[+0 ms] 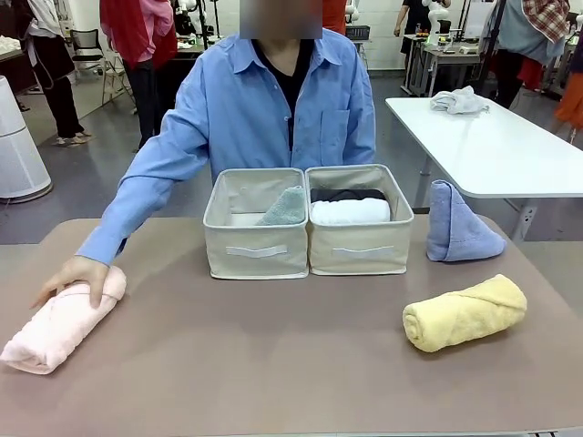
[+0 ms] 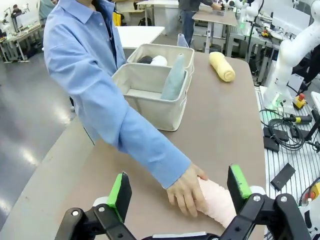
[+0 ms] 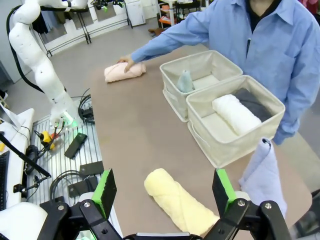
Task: Sort the towels based on their folding style.
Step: Pick up another triangle-folded towel from the table and place it in the left Fabric basket.
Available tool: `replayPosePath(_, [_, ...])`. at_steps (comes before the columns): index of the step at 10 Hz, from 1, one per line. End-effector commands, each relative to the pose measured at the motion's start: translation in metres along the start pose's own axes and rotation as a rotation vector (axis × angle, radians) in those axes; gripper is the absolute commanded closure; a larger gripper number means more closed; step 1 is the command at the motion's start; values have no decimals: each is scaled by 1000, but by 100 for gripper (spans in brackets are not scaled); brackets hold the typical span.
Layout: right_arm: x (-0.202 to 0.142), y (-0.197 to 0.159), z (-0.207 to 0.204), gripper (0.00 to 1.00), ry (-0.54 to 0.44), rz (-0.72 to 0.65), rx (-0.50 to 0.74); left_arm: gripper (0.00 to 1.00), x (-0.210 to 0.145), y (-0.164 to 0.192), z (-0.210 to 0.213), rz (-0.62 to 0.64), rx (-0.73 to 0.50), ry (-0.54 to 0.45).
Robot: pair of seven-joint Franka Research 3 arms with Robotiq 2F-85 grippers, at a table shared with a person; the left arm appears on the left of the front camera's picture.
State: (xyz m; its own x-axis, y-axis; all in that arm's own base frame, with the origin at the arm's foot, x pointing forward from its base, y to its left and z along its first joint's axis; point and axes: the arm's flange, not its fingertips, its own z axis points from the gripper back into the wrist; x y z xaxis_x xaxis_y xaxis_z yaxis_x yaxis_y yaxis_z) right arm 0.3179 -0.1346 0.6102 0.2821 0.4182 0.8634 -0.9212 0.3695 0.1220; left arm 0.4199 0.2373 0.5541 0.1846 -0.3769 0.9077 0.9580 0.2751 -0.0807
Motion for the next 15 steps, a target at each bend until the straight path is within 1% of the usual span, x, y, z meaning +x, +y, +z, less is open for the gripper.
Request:
replayPosePath(1, [0, 1, -2, 0, -6, 9, 4, 0, 12, -5, 1, 4, 19, 14])
replayPosePath(6, [0, 1, -2, 0, -6, 9, 4, 0, 14, -5, -4, 4, 9, 115])
replayPosePath(7, [0, 1, -2, 0, -6, 9, 4, 0, 12, -2, -2, -22, -6, 49])
replayPosePath(8, [0, 0, 0, 0, 0, 0, 0, 0, 12, -2, -2, -22, -6, 49])
replayPosePath(9, [11, 2, -5, 0, 52, 45, -20, 0, 12, -2, -2, -22, -6, 49])
replayPosePath(10, [29, 3, -25, 0, 131, 65, 11, 0, 12, -2, -2, -22, -6, 49])
replayPosePath(11, [50, 4, -51, 0, 212, 107, 33, 0, 12, -2, -2, -22, -6, 49])
replayPosePath(12, [65, 1, -82, 0, 314, 151, 22, 0, 12, -2, -2, -22, -6, 49])
replayPosePath(13, [73, -6, -112, 0, 432, 194, -35, 0, 12, -2, -2, -22, -6, 49])
replayPosePath(14, [76, -6, -125, 0, 459, 213, -31, 0, 12, -2, -2, -22, -6, 49])
replayPosePath(15, [77, -5, -126, 0, 452, 218, -25, 0, 12, -2, -2, -22, -6, 49])
